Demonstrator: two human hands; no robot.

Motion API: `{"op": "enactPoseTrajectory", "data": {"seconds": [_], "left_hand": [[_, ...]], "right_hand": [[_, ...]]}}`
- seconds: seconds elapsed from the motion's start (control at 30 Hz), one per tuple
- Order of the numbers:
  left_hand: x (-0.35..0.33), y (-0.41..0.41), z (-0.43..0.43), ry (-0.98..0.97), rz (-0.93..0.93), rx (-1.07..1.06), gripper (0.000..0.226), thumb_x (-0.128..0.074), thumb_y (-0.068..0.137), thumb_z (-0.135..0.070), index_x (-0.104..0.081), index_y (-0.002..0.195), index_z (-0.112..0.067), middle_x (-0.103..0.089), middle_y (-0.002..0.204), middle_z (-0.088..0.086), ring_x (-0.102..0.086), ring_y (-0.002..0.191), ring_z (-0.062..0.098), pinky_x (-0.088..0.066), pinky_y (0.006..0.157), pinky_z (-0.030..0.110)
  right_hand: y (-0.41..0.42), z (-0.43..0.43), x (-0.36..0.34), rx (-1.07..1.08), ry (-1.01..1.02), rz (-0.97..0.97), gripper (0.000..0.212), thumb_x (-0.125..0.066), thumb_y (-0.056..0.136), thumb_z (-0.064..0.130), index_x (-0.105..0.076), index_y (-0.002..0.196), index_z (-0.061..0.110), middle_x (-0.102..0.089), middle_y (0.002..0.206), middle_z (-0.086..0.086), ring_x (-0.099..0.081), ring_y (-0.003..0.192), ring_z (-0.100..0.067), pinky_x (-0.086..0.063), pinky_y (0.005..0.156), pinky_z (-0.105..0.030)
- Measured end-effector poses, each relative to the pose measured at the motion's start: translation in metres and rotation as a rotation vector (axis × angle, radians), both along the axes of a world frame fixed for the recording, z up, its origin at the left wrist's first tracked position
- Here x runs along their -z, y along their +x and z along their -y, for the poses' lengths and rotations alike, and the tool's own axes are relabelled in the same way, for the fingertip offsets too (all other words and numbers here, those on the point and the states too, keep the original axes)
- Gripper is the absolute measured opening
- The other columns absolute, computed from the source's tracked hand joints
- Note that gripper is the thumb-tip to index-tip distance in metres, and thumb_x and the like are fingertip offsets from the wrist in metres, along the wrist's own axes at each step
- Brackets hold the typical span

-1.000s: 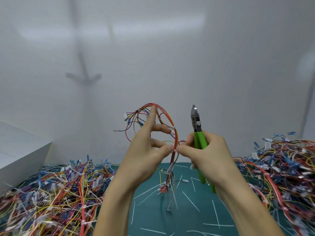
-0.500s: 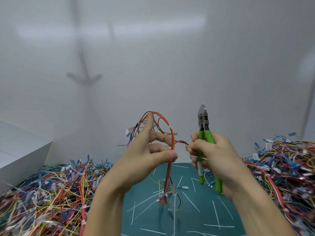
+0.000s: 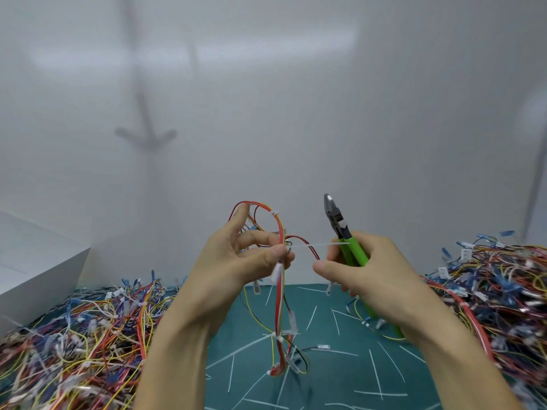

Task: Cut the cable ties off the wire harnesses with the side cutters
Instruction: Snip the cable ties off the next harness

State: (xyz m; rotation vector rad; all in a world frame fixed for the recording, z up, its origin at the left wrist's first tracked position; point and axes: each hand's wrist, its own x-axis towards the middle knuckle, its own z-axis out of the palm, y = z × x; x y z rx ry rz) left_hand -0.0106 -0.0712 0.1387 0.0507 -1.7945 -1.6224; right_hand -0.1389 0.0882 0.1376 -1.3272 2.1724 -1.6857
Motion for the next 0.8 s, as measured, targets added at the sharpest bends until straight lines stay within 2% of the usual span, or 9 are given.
{"op": "enactPoseTrajectory", "data": {"seconds": [0.07,0.1,0.13,0.2,0.33,0.53,0.8], "left_hand": [[-0.001,-0.001,0.001,0.064,-0.013,-0.011,0.102,-0.085,0.068,-0.008,-0.025,0.148,-0.029,-0.073,0.092,0.016,-0.074,0.086,0.029,-0.059,0.073,0.028],[-0.001,0.000,0.000,0.085,-0.020,-0.011,0.110,-0.086,0.065,-0.009,-0.021,0.152,-0.024,-0.074,0.093,0.018,-0.074,0.085,0.029,-0.059,0.072,0.027],[-0.002,0.000,0.000,0.097,-0.027,-0.012,0.110,-0.084,0.063,-0.012,-0.020,0.153,-0.020,-0.074,0.094,0.019,-0.074,0.085,0.029,-0.058,0.072,0.026],[-0.004,0.001,-0.001,0.124,-0.039,-0.007,0.111,-0.079,0.063,-0.014,-0.018,0.155,-0.015,-0.074,0.094,0.021,-0.074,0.083,0.026,-0.058,0.071,0.025],[-0.005,0.001,-0.003,0.144,-0.063,-0.015,0.109,-0.075,0.068,-0.011,-0.010,0.156,-0.011,-0.076,0.091,0.017,-0.075,0.083,0.024,-0.058,0.071,0.023],[-0.006,0.002,-0.002,0.155,-0.067,-0.038,0.104,-0.073,0.071,-0.009,-0.012,0.156,-0.011,-0.076,0.092,0.016,-0.075,0.084,0.025,-0.059,0.072,0.025],[-0.007,0.001,-0.005,0.143,-0.062,-0.031,0.108,-0.075,0.068,-0.012,-0.011,0.156,-0.011,-0.076,0.094,0.016,-0.075,0.085,0.024,-0.058,0.072,0.024]], "right_hand": [[0.002,-0.003,-0.004,0.003,0.060,-0.054,0.038,-0.070,0.081,0.051,-0.060,0.077,0.014,-0.059,0.063,-0.004,-0.051,0.059,-0.017,-0.048,0.062,-0.041],[0.004,-0.004,-0.005,0.015,0.115,-0.100,0.048,-0.063,0.080,0.061,-0.059,0.079,0.013,-0.062,0.067,-0.008,-0.053,0.061,-0.023,-0.050,0.065,-0.044],[0.005,-0.005,-0.007,0.035,0.180,-0.158,0.057,-0.055,0.078,0.069,-0.058,0.079,0.012,-0.063,0.071,-0.009,-0.056,0.065,-0.027,-0.051,0.067,-0.044],[0.007,-0.007,-0.007,0.072,0.290,-0.259,0.065,-0.043,0.075,0.077,-0.054,0.076,0.013,-0.060,0.068,-0.007,-0.054,0.064,-0.024,-0.044,0.061,-0.038],[0.013,-0.005,-0.004,0.100,0.369,-0.343,0.061,-0.039,0.079,0.079,-0.044,0.069,0.019,-0.045,0.058,0.004,-0.039,0.054,-0.012,-0.031,0.053,-0.031],[0.014,-0.002,-0.001,0.164,0.368,-0.457,0.063,-0.030,0.077,0.081,-0.043,0.073,0.020,-0.050,0.065,0.000,-0.047,0.064,-0.019,-0.035,0.057,-0.035],[0.012,0.000,0.001,0.185,0.340,-0.557,0.062,-0.024,0.075,0.084,-0.041,0.072,0.025,-0.048,0.062,0.002,-0.044,0.058,-0.012,-0.028,0.052,-0.031]]}}
